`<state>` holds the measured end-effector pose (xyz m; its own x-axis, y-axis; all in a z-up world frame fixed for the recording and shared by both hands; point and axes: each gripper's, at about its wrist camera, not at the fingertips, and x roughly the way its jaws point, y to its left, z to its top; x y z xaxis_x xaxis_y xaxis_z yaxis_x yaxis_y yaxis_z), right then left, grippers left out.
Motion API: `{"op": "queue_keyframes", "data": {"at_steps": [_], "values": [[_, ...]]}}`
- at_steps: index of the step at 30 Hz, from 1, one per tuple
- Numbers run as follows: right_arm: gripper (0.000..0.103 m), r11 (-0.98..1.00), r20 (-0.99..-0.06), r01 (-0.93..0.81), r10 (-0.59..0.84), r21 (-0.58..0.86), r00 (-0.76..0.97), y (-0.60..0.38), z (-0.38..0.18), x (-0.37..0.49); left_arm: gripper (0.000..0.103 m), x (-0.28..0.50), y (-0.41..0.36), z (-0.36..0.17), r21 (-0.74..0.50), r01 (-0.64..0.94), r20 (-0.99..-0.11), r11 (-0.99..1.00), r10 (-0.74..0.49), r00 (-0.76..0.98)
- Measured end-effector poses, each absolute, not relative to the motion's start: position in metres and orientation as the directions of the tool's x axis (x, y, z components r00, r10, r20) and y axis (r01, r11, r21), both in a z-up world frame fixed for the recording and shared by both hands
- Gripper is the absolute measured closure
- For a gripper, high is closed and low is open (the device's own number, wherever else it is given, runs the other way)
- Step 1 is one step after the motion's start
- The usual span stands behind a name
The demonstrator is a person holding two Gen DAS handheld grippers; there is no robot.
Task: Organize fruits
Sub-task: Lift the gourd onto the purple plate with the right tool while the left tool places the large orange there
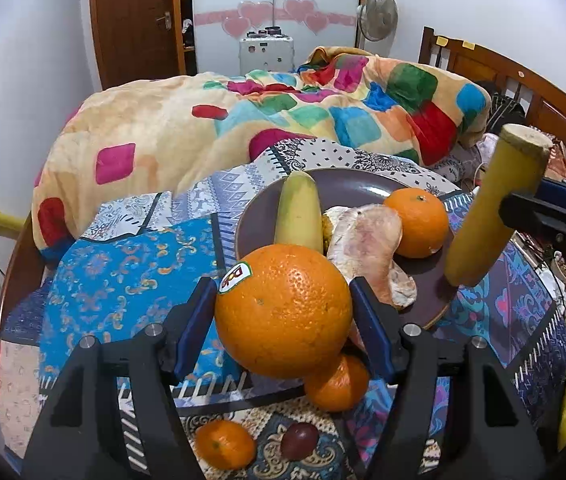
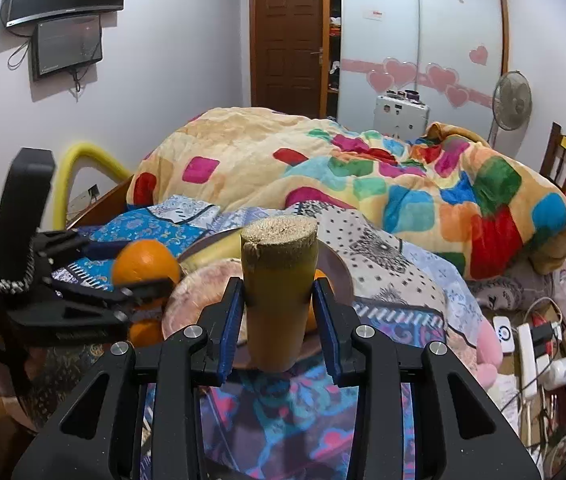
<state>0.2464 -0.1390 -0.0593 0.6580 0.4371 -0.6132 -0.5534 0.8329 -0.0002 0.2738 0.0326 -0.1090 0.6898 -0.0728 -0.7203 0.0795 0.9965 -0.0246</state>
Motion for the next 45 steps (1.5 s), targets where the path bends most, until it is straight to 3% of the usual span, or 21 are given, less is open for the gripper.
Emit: {"op": "queue_keyframes", "data": {"at_steps": [27,32,45], "values": [[0.071,0.824,-0.67,-0.566,0.426,0.01,0.608,-0.102,-0.084,0.278,0.035,0.29,0.022,-0.112,0.025,0.101,-0.721,0.995,-0.052,0.691],[0.057,0.832,-0.656,-0.555,0.422,0.005,0.626,-0.107,-0.08,0.276,0.033,0.288,0.021,-0.109,0.027,0.116,-0.723,0.993,-0.06,0.688],[0.056,0.83,-0.621,-0.558,0.428,-0.017,0.656,-0.118,-0.061,0.247,0.032,0.26,0.024,-0.082,0.0,0.093,-0.678,0.996,-0.068,0.732]]}}
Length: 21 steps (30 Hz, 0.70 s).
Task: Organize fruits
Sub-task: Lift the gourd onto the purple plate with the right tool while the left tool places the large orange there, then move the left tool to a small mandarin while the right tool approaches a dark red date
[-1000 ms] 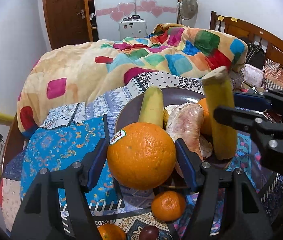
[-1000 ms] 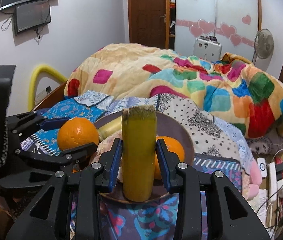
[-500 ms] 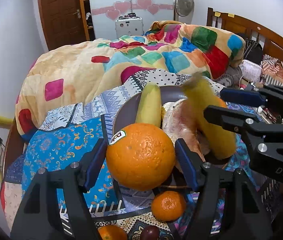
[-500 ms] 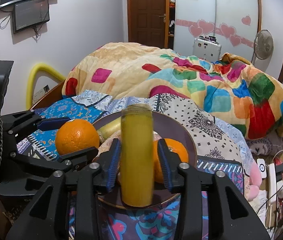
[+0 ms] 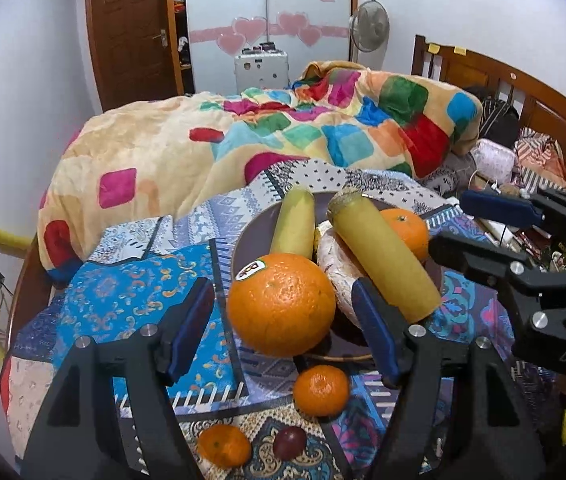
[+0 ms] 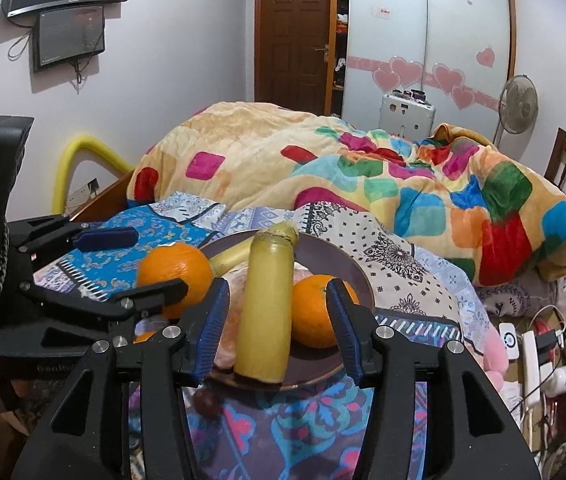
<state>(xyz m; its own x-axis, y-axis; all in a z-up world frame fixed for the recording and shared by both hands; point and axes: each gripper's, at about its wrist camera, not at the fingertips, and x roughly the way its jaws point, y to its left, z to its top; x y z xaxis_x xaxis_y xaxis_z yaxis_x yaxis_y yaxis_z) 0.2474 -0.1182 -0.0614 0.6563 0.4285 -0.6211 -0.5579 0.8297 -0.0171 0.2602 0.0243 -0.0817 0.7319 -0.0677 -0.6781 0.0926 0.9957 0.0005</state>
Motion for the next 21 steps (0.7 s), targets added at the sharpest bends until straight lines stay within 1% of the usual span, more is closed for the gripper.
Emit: {"op": "queue_keyframes", "data": {"at_steps": [5,10,13,21], "values": [[0.056,0.829,-0.612,-0.559,0.431,-0.022,0.663,-0.122,-0.057,0.23,0.032,0.238,0.032,-0.07,0.0,0.071,-0.664,0.997,-0.053,0.746],[0.053,0.827,-0.617,-0.562,0.439,-0.006,0.653,-0.126,-0.059,0.214,0.028,0.217,0.044,-0.068,-0.01,0.045,-0.664,0.999,-0.04,0.747],[0.052,0.827,-0.627,-0.562,0.442,0.008,0.642,-0.128,-0.064,0.206,0.025,0.206,0.051,-0.073,-0.017,0.023,-0.673,1.0,-0.029,0.739],[0.051,0.822,-0.681,-0.569,0.426,0.017,0.595,-0.125,-0.092,0.191,0.025,0.187,0.069,-0.105,-0.022,-0.004,-0.723,1.0,-0.014,0.691]]}}
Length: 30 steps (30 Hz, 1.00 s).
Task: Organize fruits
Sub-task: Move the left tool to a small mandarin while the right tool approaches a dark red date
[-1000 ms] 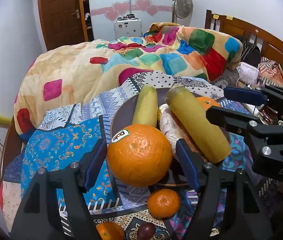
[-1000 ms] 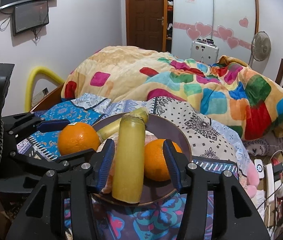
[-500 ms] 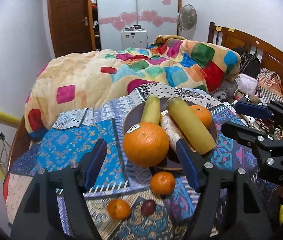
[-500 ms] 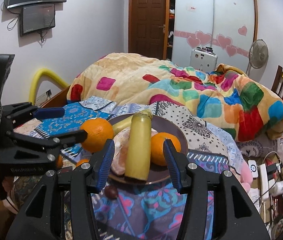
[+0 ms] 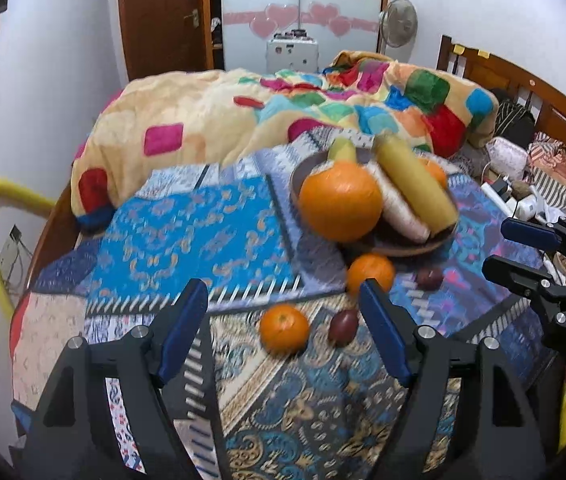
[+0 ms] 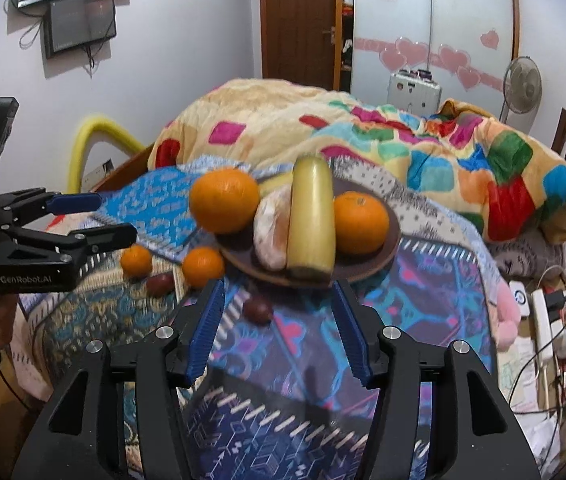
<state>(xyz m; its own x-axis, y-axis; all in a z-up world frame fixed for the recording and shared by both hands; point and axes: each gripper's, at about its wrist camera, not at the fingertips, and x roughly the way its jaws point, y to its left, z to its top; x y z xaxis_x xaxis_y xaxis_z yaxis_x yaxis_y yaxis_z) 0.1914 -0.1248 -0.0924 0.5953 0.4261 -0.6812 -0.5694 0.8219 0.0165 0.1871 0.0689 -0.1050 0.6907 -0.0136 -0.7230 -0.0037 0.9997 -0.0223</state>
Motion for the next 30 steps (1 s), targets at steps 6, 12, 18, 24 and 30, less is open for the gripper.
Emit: {"op": "queue_keyframes", "data": {"at_steps": [6,12,18,24,30], "values": [[0.051,0.814,-0.733,-0.581,0.403,0.012,0.548,-0.117,-0.114,0.195,0.025,0.182,0.077,-0.123,-0.039,-0.004,-0.736,0.999,-0.026,0.676],[0.051,0.803,-0.767,-0.595,0.388,0.009,0.512,-0.106,-0.128,0.202,0.037,0.183,0.077,-0.134,-0.039,0.022,-0.743,0.999,-0.043,0.668],[0.054,0.796,-0.788,-0.605,0.381,0.014,0.484,-0.096,-0.137,0.209,0.054,0.189,0.076,-0.141,-0.055,0.047,-0.757,0.997,-0.073,0.649],[0.071,0.796,-0.78,-0.605,0.383,0.006,0.495,-0.094,-0.137,0.209,0.06,0.193,0.078,-0.148,-0.071,0.045,-0.769,0.996,-0.083,0.634],[0.084,0.796,-0.776,-0.605,0.382,0.001,0.501,-0.091,-0.136,0.212,0.069,0.191,0.075,-0.146,-0.055,0.055,-0.76,0.997,-0.077,0.645]]}}
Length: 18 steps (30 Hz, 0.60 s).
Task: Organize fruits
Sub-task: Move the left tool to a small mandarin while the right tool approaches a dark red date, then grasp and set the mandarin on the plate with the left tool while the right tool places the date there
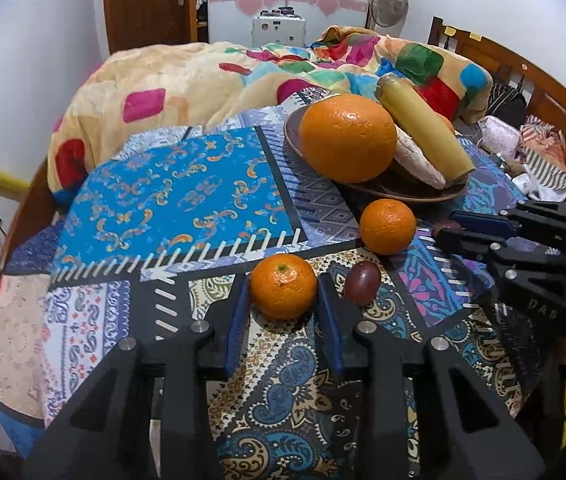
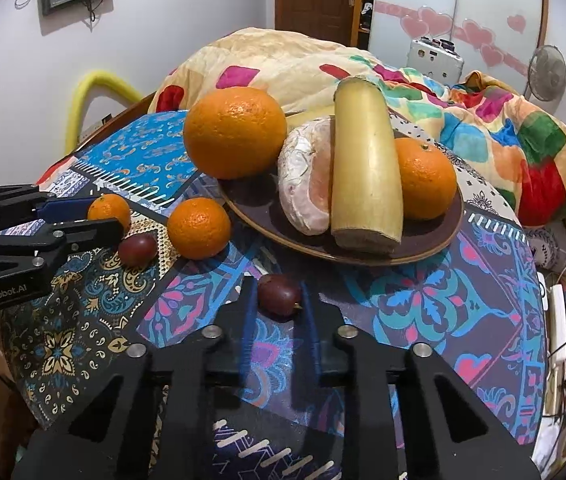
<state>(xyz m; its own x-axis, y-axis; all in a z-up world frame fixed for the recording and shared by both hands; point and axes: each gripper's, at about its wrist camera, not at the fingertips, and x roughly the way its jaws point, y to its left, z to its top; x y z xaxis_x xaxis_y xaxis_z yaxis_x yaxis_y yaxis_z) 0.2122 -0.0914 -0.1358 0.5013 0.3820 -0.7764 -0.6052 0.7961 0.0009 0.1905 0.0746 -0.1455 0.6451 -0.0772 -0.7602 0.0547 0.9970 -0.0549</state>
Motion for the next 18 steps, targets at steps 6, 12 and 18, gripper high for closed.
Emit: {"op": "queue_keyframes", "data": {"at_steps": [6,12,18], "values": [[0.086,0.804,-0.766,-0.595,0.396,0.021,0.507,-0.104,-0.132,0.209,0.069,0.186,0.069,-0.134,-0.046,0.069,-0.743,0.997,-0.08,0.665],[0.086,0.813,-0.738,-0.582,0.408,0.026,0.537,-0.123,-0.116,0.201,0.069,0.186,0.06,-0.113,-0.065,0.081,-0.713,0.995,-0.103,0.694],[0.086,0.831,-0.696,-0.557,0.403,0.005,0.595,-0.14,-0.092,0.204,0.069,0.2,0.046,-0.091,-0.073,0.11,-0.677,0.991,-0.131,0.725]]}}
